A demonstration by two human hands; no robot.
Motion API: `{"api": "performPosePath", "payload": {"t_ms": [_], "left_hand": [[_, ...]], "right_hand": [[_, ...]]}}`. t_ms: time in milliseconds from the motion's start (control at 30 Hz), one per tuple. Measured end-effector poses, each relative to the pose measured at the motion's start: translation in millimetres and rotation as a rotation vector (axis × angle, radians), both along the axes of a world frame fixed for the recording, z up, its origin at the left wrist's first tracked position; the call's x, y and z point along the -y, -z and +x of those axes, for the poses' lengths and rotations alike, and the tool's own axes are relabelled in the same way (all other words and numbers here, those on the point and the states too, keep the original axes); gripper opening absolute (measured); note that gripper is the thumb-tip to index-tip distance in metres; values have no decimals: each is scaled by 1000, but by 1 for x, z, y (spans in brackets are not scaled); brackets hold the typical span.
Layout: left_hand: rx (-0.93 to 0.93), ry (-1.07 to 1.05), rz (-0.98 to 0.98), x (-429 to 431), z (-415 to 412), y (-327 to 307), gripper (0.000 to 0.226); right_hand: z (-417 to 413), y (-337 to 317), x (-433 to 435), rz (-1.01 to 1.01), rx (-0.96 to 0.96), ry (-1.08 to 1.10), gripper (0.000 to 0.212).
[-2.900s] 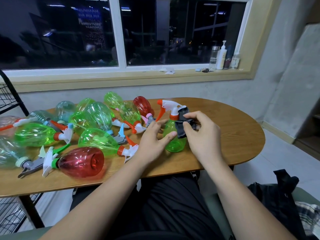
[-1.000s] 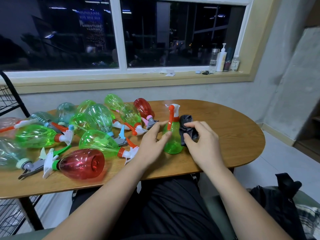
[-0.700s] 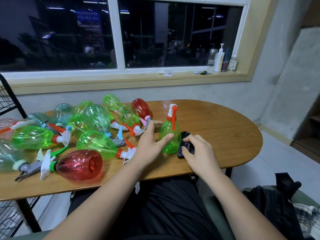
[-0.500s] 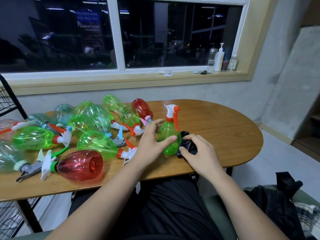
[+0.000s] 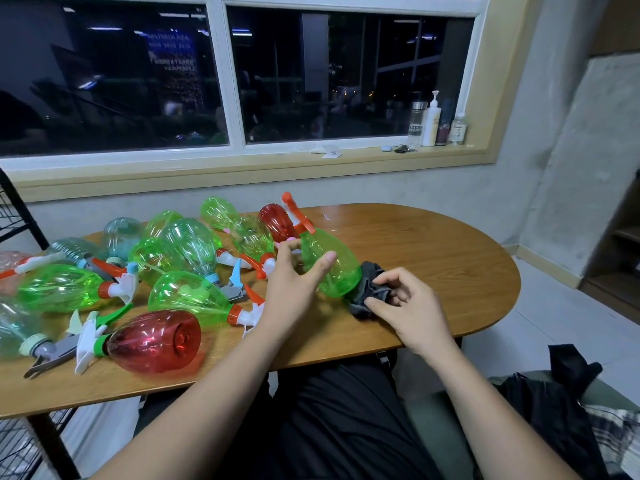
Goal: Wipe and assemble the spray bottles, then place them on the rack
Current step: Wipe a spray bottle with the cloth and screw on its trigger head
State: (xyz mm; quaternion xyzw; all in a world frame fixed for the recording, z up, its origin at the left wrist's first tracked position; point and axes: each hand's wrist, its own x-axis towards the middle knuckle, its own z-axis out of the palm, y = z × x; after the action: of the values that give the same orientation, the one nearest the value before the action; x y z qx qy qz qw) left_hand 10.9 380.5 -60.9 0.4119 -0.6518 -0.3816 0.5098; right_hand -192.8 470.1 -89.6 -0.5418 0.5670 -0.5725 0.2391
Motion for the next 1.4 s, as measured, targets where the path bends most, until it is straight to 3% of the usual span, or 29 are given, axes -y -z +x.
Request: {"api": "performPosePath", "payload": {"t_ms": [267,433,500,700,833,1033,1133,1233,1400], "left_hand": [[-78,120,43,-22,-14,-9,47],[-156,160,5,-26,-21,-25,54],[-143,144,-2,-24,-22,-28,58],[-68,118,19,-19,-10,-19,33],[-94,201,27,-26,-12,-21,41],[-150,213,16,-15,-33,-37,52],[-68,207,-11,8,-43,-42,56],[101,129,-72,38,-51,-51,76],[357,113,-165,83,-71,-65,81]], "right_hand": [[-2,1,5,-105,182,43,29],[-2,1,6,-46,133,-48,28],[-3,1,6,-30,124,-81,29],[-7,-2,3,-100,241,-41,27],[-5,-1,6,-91,250,-3,29],[-4,-1,7,-27,219,-130,28],[-5,-1,5,-32,212,-113,28],[-8,1,6,-38,203,-72,27],[-9,4,10,-12,165,-51,28]]}}
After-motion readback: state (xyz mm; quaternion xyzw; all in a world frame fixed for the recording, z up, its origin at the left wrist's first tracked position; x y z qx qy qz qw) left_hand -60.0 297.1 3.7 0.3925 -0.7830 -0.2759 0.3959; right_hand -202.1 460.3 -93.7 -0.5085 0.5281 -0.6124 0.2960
